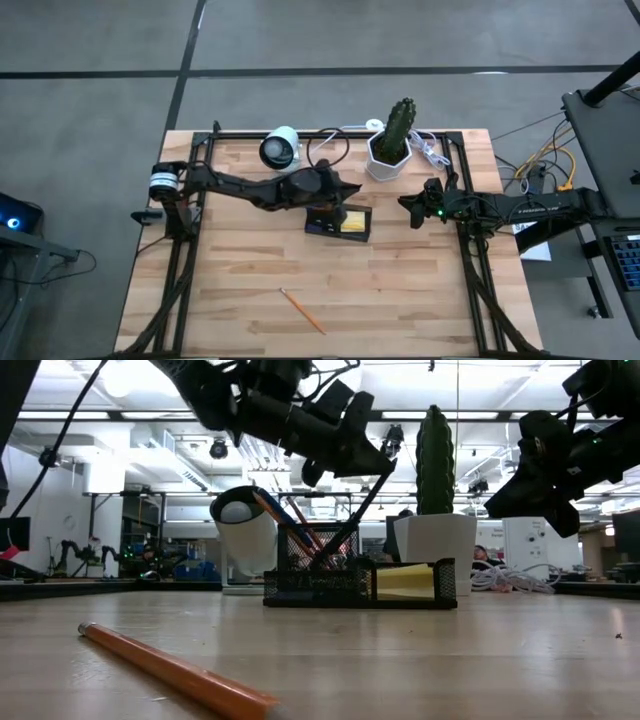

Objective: Pick and place office supplies into organizer
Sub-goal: Put the black pen into the black desk organizer

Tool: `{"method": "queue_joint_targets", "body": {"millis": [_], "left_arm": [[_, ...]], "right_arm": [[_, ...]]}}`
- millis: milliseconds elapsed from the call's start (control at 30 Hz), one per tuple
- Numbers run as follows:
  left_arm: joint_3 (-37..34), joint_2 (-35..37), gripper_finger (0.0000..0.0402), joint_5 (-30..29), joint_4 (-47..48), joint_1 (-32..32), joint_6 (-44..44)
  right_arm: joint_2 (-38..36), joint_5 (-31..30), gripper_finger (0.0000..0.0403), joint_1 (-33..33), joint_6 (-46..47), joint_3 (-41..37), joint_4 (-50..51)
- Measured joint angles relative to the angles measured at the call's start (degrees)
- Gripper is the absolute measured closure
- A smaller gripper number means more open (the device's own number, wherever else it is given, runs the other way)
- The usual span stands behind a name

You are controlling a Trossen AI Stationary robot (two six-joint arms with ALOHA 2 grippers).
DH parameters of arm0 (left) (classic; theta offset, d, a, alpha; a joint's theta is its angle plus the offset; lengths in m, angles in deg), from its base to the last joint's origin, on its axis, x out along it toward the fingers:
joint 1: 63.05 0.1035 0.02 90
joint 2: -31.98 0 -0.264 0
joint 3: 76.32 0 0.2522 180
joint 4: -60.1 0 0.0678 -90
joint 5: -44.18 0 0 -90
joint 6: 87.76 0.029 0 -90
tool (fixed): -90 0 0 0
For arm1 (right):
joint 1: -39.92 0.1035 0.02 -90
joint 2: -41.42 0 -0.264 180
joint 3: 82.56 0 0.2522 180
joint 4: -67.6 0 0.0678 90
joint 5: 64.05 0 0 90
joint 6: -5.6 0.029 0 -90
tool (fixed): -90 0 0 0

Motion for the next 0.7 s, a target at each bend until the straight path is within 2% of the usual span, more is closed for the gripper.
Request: {"method": "queue_joint_targets", "body": {"millis": [200, 367, 700], "left_arm": [[-6.2, 0.0, 0.0389, 0.0, -13.3, 0.1, -0.1], [-10.3, 0.0, 0.0389, 0.0, -18.6, 0.1, -0.6], [-14.7, 0.0, 0.0389, -0.1, -21.8, 0.2, -1.6]], "right_arm": [[0.0, 0.0, 0.0349, 0.0, 0.3, 0.0, 0.0], [0.0, 0.1, 0.0349, 0.0, 0.3, 0.0, 0.0], [0.0, 0.2, 0.0349, 0.0, 0.4, 0.0, 0.0]]}}
